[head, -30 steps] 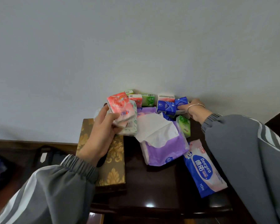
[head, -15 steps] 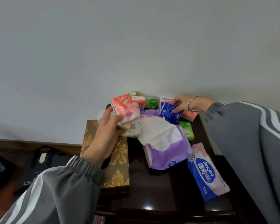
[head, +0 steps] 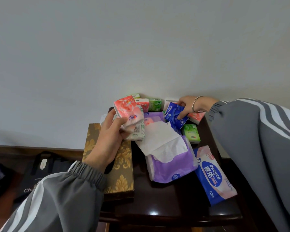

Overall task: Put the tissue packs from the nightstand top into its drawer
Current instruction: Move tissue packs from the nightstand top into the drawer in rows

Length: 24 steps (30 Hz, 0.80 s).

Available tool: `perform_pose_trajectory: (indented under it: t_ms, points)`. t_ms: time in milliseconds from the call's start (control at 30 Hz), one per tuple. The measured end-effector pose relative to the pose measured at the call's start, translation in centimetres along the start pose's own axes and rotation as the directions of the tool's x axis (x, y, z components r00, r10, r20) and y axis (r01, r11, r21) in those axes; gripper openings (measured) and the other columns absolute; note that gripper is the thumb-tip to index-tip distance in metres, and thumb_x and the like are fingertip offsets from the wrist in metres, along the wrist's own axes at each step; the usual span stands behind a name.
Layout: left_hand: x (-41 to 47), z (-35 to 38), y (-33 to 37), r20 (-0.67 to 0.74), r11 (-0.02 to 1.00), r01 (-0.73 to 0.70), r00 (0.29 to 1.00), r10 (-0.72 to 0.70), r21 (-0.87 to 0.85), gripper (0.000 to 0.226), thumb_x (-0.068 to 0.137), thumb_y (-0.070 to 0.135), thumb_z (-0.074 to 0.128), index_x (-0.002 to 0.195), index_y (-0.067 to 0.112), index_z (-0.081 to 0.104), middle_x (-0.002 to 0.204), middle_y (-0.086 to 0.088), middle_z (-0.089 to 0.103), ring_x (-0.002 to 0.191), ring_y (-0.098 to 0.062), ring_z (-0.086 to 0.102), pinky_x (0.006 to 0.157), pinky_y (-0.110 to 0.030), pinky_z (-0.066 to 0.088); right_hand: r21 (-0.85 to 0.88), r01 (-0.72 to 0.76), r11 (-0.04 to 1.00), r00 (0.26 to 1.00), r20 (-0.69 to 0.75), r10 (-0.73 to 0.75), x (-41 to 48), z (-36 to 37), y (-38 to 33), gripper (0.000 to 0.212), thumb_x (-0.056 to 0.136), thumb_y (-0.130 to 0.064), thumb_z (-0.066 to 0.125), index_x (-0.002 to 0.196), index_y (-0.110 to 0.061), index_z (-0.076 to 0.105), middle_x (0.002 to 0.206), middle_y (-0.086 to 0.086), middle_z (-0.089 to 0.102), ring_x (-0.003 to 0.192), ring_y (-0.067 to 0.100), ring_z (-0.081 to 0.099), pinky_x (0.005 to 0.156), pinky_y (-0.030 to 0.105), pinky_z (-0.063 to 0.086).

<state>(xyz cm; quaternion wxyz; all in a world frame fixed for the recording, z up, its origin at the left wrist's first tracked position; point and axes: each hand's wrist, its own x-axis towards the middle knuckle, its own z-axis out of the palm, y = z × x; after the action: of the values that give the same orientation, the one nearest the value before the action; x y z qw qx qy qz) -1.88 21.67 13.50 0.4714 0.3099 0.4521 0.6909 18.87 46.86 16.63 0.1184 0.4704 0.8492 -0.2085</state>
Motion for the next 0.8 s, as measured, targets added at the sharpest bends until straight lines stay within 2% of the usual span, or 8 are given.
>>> perform_pose_trajectory:
  t_ms: [200, 267, 333, 367, 433, 533, 667, 800]
  points:
    - [0.1, -0.2, -0.2, -0.004, 1.0, -0.008, 1.0, 0.008, -0.002, 0.037, 0.084, 0.017, 0.05, 0.121, 0.02, 0.058, 0.114, -0.006, 0.07, 0.099, -0.016, 0.068, 0.077, -0.032, 0.053, 0.106, 0.029, 0.994, 0.995, -0.1, -0.019, -0.7, 2.2, 0.8, 0.066, 0.058, -0.038, 0.083, 0.106, -0.027, 0.038, 0.1, -0.002, 0.057, 0.085, 0.016, 0.058, 0.069, 0.031, 0.048]
    - [0.2, -0.3, -0.2, -0.013, 1.0, -0.011, 1.0, 0.011, -0.011, 0.038, 0.084, 0.016, 0.05, 0.121, 0.018, 0.057, 0.112, -0.004, 0.071, 0.097, -0.014, 0.068, 0.074, -0.029, 0.053, 0.134, 0.056, 0.989, 0.978, -0.209, -0.027, -1.5, 2.8, 1.0, 0.065, 0.061, -0.035, 0.082, 0.108, -0.025, 0.038, 0.104, 0.002, 0.058, 0.087, 0.02, 0.058, 0.071, 0.031, 0.047]
    - [0.2, -0.2, -0.1, -0.033, 0.999, -0.014, 0.999, 0.013, -0.037, 0.038, 0.084, 0.016, 0.052, 0.122, 0.015, 0.056, 0.108, -0.002, 0.071, 0.094, -0.013, 0.069, 0.07, -0.026, 0.054, 0.288, 0.095, 0.953, 0.93, -0.368, 0.019, -3.1, 2.6, 0.9, 0.063, 0.066, -0.027, 0.082, 0.113, -0.018, 0.041, 0.107, 0.004, 0.055, 0.087, 0.019, 0.056, 0.073, 0.028, 0.044]
    - [0.1, -0.2, 0.1, -0.047, 0.999, -0.015, 0.999, 0.012, -0.047, 0.038, 0.084, 0.016, 0.053, 0.121, 0.014, 0.056, 0.105, -0.002, 0.072, 0.091, -0.012, 0.069, 0.067, -0.025, 0.055, 0.415, 0.128, 0.901, 0.892, -0.445, 0.079, -4.3, 2.2, 0.7, 0.063, 0.068, -0.022, 0.081, 0.116, -0.014, 0.042, 0.105, 0.002, 0.053, 0.087, 0.016, 0.054, 0.073, 0.026, 0.044]
    - [-0.4, 0.2, 1.0, -0.071, 0.999, -0.008, 0.997, 0.004, -0.051, 0.037, 0.084, 0.015, 0.053, 0.12, 0.012, 0.055, 0.105, -0.003, 0.071, 0.091, -0.014, 0.07, 0.065, -0.026, 0.055, 0.691, 0.242, 0.682, 0.825, -0.516, 0.23, -7.9, 1.1, 0.0, 0.061, 0.072, -0.015, 0.079, 0.12, -0.01, 0.044, 0.096, -0.003, 0.053, 0.082, 0.01, 0.056, 0.069, 0.022, 0.048]
    - [-1.8, 1.5, 3.7, -0.082, 0.997, -0.028, 0.996, 0.022, -0.076, 0.027, 0.088, 0.009, 0.05, 0.114, 0.011, 0.056, 0.107, -0.006, 0.069, 0.094, -0.017, 0.068, 0.069, -0.026, 0.055, 0.866, 0.364, 0.344, 0.847, -0.461, 0.265, -15.4, -0.4, -0.6, 0.046, 0.078, -0.007, 0.072, 0.118, -0.012, 0.048, 0.096, 0.002, 0.062, 0.076, 0.008, 0.066, 0.064, 0.02, 0.056]
    - [-6.6, 3.5, 8.3, 0.031, 0.995, -0.057, 0.998, 0.059, -0.077, 0.027, 0.085, 0.012, 0.048, 0.111, 0.008, 0.056, 0.119, -0.014, 0.062, 0.102, -0.021, 0.06, 0.075, -0.026, 0.05, 0.918, 0.372, 0.141, 0.91, -0.39, 0.14, -27.2, 1.2, -0.3, 0.028, 0.081, 0.001, 0.062, 0.104, -0.014, 0.058, 0.095, 0.001, 0.071, 0.081, 0.009, 0.071, 0.068, 0.02, 0.056]
    - [-15.6, 3.5, 8.6, 0.126, 0.993, 0.056, 0.991, -0.042, -0.107, 0.04, 0.09, 0.013, 0.042, 0.126, 0.001, 0.052, 0.128, -0.014, 0.059, 0.106, -0.02, 0.061, 0.082, -0.025, 0.054, 0.977, 0.212, 0.014, 0.973, -0.212, 0.086, -37.0, 8.0, 0.7, 0.05, 0.065, -0.004, 0.066, 0.114, -0.009, 0.058, 0.103, 0.007, 0.071, 0.091, 0.018, 0.07, 0.077, 0.032, 0.059]
